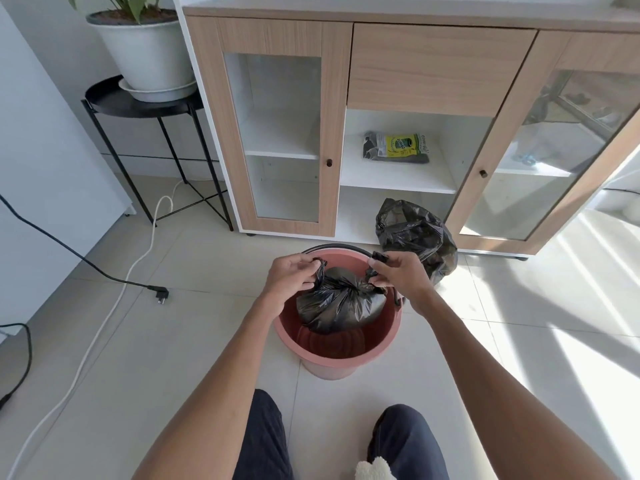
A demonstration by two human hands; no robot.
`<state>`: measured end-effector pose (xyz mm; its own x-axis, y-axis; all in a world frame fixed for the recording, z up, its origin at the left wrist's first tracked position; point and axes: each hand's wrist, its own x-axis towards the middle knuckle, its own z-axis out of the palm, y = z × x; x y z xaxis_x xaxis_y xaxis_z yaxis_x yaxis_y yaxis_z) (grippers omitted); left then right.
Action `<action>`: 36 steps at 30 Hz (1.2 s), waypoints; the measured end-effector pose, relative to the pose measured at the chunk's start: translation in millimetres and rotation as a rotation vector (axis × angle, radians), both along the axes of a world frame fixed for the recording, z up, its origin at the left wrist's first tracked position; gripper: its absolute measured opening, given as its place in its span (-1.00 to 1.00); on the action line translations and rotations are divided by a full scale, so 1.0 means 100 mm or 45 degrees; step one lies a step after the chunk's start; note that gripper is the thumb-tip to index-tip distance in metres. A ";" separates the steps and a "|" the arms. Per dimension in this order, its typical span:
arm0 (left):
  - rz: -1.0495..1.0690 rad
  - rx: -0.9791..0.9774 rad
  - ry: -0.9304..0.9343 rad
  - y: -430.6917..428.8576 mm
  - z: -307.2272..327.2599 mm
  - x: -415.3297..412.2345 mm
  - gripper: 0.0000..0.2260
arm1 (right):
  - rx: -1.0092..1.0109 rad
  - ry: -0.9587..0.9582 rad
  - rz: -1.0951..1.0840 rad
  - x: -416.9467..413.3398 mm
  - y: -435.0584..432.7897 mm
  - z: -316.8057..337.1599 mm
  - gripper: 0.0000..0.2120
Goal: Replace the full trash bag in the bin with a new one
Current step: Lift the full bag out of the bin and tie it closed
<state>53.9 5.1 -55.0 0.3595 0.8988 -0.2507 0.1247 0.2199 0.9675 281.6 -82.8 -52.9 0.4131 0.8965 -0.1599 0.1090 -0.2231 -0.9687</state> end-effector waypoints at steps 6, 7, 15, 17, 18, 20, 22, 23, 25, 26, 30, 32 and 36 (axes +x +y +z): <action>-0.042 -0.047 -0.011 -0.09 0.00 0.06 -0.91 | -0.071 -0.150 0.098 -0.05 0.01 -0.10 -0.80; -0.062 -0.049 -0.004 -0.11 -0.01 0.09 -0.92 | -0.083 -0.175 0.104 -0.07 0.00 -0.11 -0.80; 0.007 -0.075 -0.005 -0.13 -0.11 0.05 -0.91 | -0.144 -0.261 0.042 0.00 -0.13 -0.12 -0.86; 0.001 -0.058 -0.033 -0.11 -0.01 0.12 -0.86 | -0.126 -0.244 0.033 0.07 -0.17 -0.05 -0.88; -0.016 -0.049 -0.046 -0.09 0.06 0.18 -0.82 | -0.110 -0.240 0.036 0.10 -0.18 0.00 -0.89; -0.076 -0.019 -0.084 -0.09 0.22 0.33 -0.80 | -0.075 -0.262 0.035 0.16 -0.21 0.14 -0.88; -0.135 0.023 -0.118 -0.12 0.40 0.48 -0.82 | -0.041 -0.282 0.003 0.23 -0.24 0.26 -0.89; -0.154 0.043 -0.133 -0.14 0.48 0.56 -0.82 | -0.021 -0.291 -0.024 0.27 -0.26 0.32 -0.89; -0.180 0.073 -0.164 -0.18 0.59 0.70 -0.83 | 0.025 -0.307 -0.092 0.37 -0.32 0.42 -0.85; -0.190 0.078 -0.182 -0.20 0.63 0.77 -0.84 | 0.043 -0.320 -0.128 0.43 -0.37 0.48 -0.84; -0.238 0.058 -0.229 -0.34 0.66 1.10 -0.90 | 0.119 -0.322 -0.271 0.74 -0.65 0.67 -0.84; -0.296 0.061 -0.236 -0.45 0.66 1.31 -0.91 | 0.149 -0.312 -0.341 0.90 -0.81 0.73 -0.83; -0.388 0.070 -0.267 -0.62 0.76 1.70 -0.89 | 0.190 -0.319 -0.456 1.18 -1.15 0.80 -0.84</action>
<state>223.8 -57.0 20.7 0.6515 0.7524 -0.0975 -0.0260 0.1506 0.9883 399.3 -197.5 27.5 0.7104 0.6961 0.1041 0.2854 -0.1496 -0.9467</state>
